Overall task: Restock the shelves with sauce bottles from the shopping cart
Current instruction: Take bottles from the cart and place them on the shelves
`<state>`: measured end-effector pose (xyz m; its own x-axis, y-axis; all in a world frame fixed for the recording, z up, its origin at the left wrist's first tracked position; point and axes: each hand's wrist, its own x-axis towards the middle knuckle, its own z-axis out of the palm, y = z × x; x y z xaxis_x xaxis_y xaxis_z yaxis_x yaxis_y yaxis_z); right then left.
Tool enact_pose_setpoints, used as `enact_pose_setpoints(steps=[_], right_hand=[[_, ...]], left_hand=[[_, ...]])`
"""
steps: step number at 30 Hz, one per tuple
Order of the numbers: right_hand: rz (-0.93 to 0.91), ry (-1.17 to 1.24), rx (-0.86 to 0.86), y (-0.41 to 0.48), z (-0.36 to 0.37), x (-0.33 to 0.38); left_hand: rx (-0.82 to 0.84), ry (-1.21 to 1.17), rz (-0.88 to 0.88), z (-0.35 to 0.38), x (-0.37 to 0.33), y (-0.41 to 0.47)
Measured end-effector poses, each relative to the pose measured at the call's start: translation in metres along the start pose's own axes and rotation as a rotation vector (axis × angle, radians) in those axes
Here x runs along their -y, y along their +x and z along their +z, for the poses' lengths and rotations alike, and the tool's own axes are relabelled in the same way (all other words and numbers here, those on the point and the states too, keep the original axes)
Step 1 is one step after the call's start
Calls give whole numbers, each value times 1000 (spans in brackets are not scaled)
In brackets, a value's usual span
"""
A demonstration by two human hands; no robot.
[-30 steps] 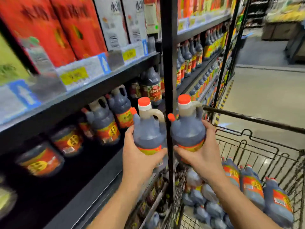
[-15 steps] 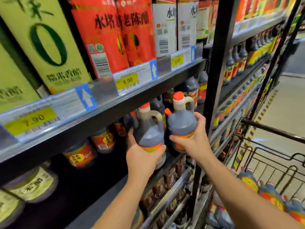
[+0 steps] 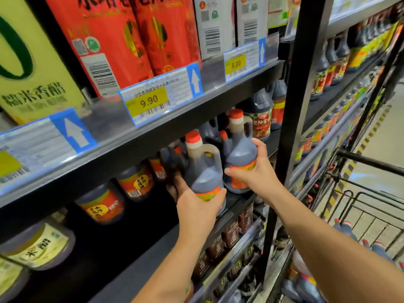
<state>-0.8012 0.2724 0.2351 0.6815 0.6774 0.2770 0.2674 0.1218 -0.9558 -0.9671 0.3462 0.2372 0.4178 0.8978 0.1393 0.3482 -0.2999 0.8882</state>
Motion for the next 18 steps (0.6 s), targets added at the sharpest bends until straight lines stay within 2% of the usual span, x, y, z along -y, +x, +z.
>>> enact_pose_setpoints(steps=[4, 7, 13, 18], right_hand=[[31, 9, 58, 7, 1, -3], [38, -20, 67, 10, 1, -5], [80, -25, 74, 12, 0, -6], [110, -20, 78, 8, -2, 2]], left_hand=[[-24, 33, 12, 3, -4, -2], [-66, 76, 56, 3, -7, -4], [-47, 117, 9, 11, -12, -2], [-88, 185, 46, 12, -17, -5]])
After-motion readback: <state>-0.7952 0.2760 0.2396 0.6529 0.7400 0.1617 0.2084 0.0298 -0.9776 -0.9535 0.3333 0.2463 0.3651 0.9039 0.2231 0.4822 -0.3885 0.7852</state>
